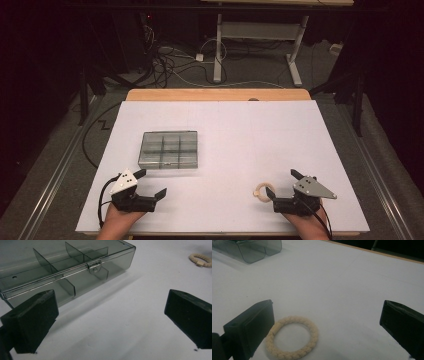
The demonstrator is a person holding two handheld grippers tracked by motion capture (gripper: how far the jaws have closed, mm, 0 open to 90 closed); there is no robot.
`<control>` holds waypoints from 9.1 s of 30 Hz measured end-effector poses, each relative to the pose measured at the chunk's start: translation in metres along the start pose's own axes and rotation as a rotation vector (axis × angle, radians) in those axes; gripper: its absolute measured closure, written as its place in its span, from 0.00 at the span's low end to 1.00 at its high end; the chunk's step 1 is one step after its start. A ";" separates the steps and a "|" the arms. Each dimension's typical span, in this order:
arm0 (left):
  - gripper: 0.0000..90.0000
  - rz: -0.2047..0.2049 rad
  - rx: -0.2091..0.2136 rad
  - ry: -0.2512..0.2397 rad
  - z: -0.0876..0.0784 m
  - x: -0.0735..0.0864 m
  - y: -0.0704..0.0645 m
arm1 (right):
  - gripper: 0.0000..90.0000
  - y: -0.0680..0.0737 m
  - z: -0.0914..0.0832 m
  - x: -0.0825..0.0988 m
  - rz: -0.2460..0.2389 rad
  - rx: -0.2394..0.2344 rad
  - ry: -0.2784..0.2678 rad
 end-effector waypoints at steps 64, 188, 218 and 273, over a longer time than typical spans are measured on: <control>0.98 0.001 0.011 0.000 -0.002 -0.002 0.001 | 0.00 0.008 -0.006 -0.012 -0.021 -0.010 -0.022; 0.98 -0.156 -0.291 0.016 0.067 -0.062 0.166 | 0.00 0.001 -0.011 -0.013 0.052 -0.007 -0.043; 0.98 -0.143 -0.252 0.057 0.085 -0.051 0.123 | 0.00 0.003 -0.010 -0.011 0.051 -0.008 -0.035; 0.98 -0.042 -0.026 0.090 0.030 -0.023 -0.024 | 0.96 0.034 0.009 -0.006 0.086 -0.140 0.100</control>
Point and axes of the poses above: each handheld gripper's, and its own axes: z roughly forward along the jaws, x roughly out of its underside, y roughly to its left, the point moved 7 cm from there along z, roughly forward along the jaws, and after that the axes turned 12 degrees about -y, right-handed, at the moved point
